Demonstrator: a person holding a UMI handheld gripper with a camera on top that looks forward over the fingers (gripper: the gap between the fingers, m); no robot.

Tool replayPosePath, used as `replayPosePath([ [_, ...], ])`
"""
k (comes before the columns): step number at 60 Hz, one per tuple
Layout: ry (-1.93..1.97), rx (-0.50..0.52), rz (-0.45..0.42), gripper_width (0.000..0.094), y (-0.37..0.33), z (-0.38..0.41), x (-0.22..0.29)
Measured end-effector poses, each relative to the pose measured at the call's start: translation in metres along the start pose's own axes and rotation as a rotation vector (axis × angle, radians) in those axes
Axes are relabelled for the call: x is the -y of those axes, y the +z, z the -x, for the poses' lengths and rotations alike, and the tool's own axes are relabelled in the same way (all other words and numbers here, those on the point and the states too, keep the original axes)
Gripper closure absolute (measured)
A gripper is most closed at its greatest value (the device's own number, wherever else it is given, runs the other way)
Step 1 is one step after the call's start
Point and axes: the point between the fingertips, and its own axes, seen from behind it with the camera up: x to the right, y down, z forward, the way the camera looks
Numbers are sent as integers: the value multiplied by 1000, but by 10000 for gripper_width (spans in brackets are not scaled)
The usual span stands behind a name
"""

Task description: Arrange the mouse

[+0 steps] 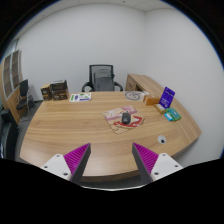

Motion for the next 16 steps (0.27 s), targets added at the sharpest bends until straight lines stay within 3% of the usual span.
replayPosePath([
  [16, 15, -2, -13, 71, -16, -5, -3],
])
